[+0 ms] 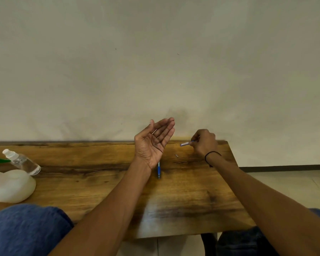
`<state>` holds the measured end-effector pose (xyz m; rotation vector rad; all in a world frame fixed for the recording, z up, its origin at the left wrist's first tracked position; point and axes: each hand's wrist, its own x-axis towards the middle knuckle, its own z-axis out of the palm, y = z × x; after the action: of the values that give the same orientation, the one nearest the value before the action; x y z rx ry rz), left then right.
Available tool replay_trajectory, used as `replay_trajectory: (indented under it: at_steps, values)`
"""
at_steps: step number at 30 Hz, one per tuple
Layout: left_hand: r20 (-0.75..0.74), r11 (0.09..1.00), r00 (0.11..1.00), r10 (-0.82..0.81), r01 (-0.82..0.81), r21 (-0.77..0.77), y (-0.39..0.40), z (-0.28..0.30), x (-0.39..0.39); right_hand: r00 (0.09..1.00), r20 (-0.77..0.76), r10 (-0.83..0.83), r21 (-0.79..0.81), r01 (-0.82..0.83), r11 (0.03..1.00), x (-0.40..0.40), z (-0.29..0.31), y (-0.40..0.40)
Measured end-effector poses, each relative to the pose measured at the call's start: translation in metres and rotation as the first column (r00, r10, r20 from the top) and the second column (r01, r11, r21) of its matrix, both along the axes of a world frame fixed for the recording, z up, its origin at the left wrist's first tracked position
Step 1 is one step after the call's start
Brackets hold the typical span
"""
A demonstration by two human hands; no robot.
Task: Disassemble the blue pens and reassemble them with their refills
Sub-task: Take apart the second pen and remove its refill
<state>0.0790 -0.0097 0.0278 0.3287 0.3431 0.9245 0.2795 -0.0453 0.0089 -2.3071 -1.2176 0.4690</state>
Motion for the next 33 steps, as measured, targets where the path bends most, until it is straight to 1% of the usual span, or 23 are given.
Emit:
replay_trajectory:
  at_steps: [3, 6, 8, 13, 15, 18, 19, 20, 22, 23, 25, 26, 27, 28, 29, 31, 32, 33]
  values:
    - [-0.005, 1.000, 1.000, -0.002, 0.002, 0.010, 0.002, -0.002, -0.001, 0.997, 0.058, -0.045, -0.043, 0.047, 0.998, -0.004, -0.024, -0.005]
    - [-0.003, 1.000, 1.000, -0.002, 0.002, 0.019, 0.003, -0.001, 0.000, 0.987, 0.157, -0.045, -0.143, 0.068, 0.987, -0.002, -0.043, -0.014]
    - [0.003, 1.000, 1.000, 0.001, -0.001, 0.019, 0.003, -0.001, 0.000, 0.980, 0.197, -0.034, -0.215, 0.077, 0.974, -0.003, -0.051, -0.018]
    - [0.020, 1.000, 1.000, -0.020, 0.020, -0.006, 0.004, -0.003, -0.001, 0.983, 0.178, 0.047, -0.347, 0.018, 0.938, -0.006, -0.060, -0.024]
    - [0.028, 0.999, 0.999, -0.032, 0.032, -0.017, 0.003, -0.004, -0.001, 0.982, 0.174, 0.077, -0.368, -0.007, 0.930, -0.007, -0.058, -0.023]
    - [0.021, 0.999, 0.999, -0.028, 0.029, -0.032, 0.003, -0.005, -0.002, 0.966, 0.216, 0.141, -0.378, -0.050, 0.924, -0.011, -0.048, -0.019]
    - [0.015, 0.999, 1.000, -0.025, 0.026, -0.035, 0.003, -0.006, -0.002, 0.959, 0.242, 0.149, -0.349, -0.058, 0.935, -0.014, -0.042, -0.018]
    - [0.009, 0.999, 1.000, -0.022, 0.022, -0.038, 0.003, -0.006, -0.001, 0.953, 0.269, 0.139, -0.283, -0.060, 0.957, -0.017, -0.034, -0.014]
    - [0.000, 0.999, 1.000, -0.010, 0.010, -0.041, 0.003, -0.007, -0.001, 0.958, 0.278, 0.078, -0.041, -0.069, 0.997, -0.024, -0.013, -0.006]
    - [-0.005, 0.999, 1.000, -0.004, 0.004, -0.042, 0.003, -0.007, -0.001, 0.966, 0.251, 0.053, 0.102, -0.081, 0.991, -0.028, -0.001, -0.002]
    - [-0.026, 0.999, 1.000, 0.011, -0.013, -0.042, 0.003, -0.007, -0.001, 0.975, 0.206, 0.080, 0.348, -0.150, 0.925, -0.037, 0.025, 0.004]
    - [-0.042, 0.999, 0.999, 0.019, -0.020, -0.039, 0.003, -0.007, -0.001, 0.963, 0.242, 0.123, 0.428, -0.219, 0.877, -0.040, 0.037, 0.004]
    - [-0.057, 0.999, 0.998, 0.025, -0.027, -0.038, 0.002, -0.006, -0.002, 0.934, 0.312, 0.172, 0.470, -0.310, 0.827, -0.042, 0.047, 0.004]
    - [-0.067, 0.999, 0.997, 0.030, -0.032, -0.041, 0.002, -0.006, -0.002, 0.888, 0.397, 0.231, 0.474, -0.415, 0.777, -0.044, 0.057, 0.002]
    - [-0.077, 0.998, 0.996, 0.036, -0.040, -0.045, 0.002, -0.005, -0.002, 0.822, 0.484, 0.302, 0.442, -0.527, 0.726, -0.047, 0.065, 0.000]
    - [-0.086, 0.996, 0.995, 0.048, -0.054, -0.065, 0.003, -0.004, -0.002, 0.643, 0.619, 0.452, 0.293, -0.722, 0.626, -0.055, 0.075, -0.004]
    - [-0.086, 0.995, 0.995, 0.051, -0.057, -0.075, 0.003, -0.003, -0.002, 0.556, 0.653, 0.515, 0.205, -0.784, 0.587, -0.061, 0.078, -0.006]
    - [-0.091, 0.995, 0.995, 0.050, -0.058, -0.084, 0.002, -0.002, -0.001, 0.493, 0.663, 0.563, 0.130, -0.817, 0.562, -0.067, 0.080, -0.007]
